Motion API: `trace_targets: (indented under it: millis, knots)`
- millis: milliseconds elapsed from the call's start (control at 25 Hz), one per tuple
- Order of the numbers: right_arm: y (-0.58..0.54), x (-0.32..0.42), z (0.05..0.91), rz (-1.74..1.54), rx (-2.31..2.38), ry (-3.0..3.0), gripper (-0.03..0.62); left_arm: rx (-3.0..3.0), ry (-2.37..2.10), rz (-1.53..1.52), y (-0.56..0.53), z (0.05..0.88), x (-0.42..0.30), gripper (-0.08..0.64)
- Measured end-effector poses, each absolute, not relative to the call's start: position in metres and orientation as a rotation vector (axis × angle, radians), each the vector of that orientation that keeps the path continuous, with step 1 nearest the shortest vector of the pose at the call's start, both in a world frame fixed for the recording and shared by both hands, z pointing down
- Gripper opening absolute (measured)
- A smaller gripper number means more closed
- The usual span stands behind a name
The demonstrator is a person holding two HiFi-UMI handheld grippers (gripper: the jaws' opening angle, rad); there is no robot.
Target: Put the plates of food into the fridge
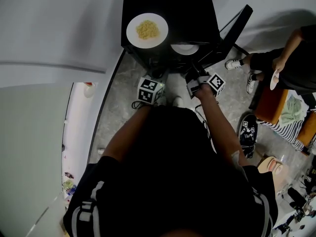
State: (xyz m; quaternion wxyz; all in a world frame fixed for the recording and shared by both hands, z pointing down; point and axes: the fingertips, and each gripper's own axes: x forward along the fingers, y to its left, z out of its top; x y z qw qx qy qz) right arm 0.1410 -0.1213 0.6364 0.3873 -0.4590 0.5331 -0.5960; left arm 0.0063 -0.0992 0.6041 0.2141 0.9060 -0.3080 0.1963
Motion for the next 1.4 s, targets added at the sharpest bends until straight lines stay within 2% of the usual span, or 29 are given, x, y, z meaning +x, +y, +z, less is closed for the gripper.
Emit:
trace_targets:
  millis: [960,1240,1280,1360,1400]
  knots:
    - [-0.112,0.045,0.539,-1.488,-0.917,1.798,0.041,2.514,-1.029,0.347,-0.089,0.55,-0.047,0.021]
    - [-0.114,0.036,0.526,-1.484,-0.887,1.831,0.041,2.454,-1.035,0.146,-0.096,0.516,-0.05,0.027]
    - [-0.114,0.035,0.525,-1.486,-0.881,1.833,0.041,2.435,-1.027,0.105,-0.099,0.512,-0.05,0.051]
    - [-0.113,0.032,0.522,-1.493,-0.868,1.831,0.041,2.382,-0.999,0.01,-0.104,0.504,-0.051,0.153]
    - [-0.113,0.033,0.521,-1.495,-0.866,1.828,0.041,2.353,-0.979,-0.037,-0.107,0.501,-0.051,0.153]
